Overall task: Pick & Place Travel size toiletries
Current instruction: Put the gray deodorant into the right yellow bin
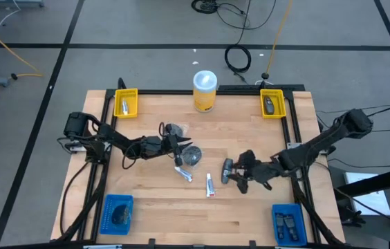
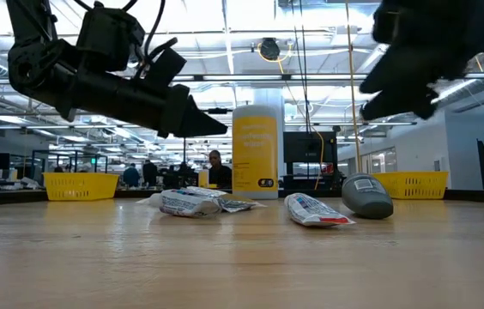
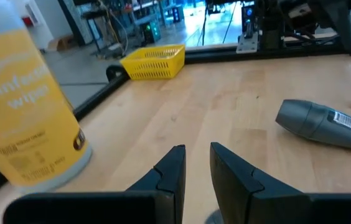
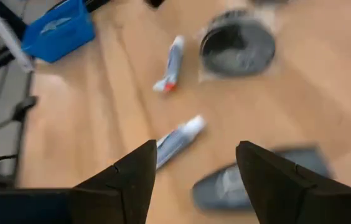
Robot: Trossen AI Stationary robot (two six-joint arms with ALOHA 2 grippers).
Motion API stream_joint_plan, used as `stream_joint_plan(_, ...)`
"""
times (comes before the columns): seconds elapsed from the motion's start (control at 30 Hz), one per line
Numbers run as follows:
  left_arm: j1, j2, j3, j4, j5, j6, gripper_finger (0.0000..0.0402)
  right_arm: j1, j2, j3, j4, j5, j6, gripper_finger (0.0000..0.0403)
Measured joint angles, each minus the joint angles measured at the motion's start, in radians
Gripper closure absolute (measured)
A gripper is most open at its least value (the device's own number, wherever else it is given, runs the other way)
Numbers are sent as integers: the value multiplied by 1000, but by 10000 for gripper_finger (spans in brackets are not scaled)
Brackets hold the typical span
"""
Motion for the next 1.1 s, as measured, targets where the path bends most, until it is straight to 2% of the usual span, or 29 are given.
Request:
stream_joint_plan(0.13, 0, 0, 0, -31, 0, -46, 327, -34, 57, 4, 11, -68, -77, 186)
stream_joint_plan(0.27, 0, 0, 0, -67, 0, -90, 327, -52, 115, 5, -23, -148, -131, 154)
stream_joint_plan(0.47, -2, 0, 0, -103, 12, -134, 327, -75, 153, 6, -59, -153, -194, 87)
stream_joint_plan(0.6, -9, 0, 0, -126, 13, -146, 327, -93, 131, 5, -87, -170, -210, 71)
stream_joint_plan(0.7, -15, 0, 0, -133, 13, -146, 327, -101, 120, 6, -101, -133, -237, 72)
stream_joint_plan(0.87, -33, 0, 0, -136, 13, -147, 327, -124, 118, 5, -214, -1, -247, 83)
stream_joint_plan(1.1, -42, 0, 0, -135, 13, -141, 327, -103, 150, 6, -61, 25, -237, 89)
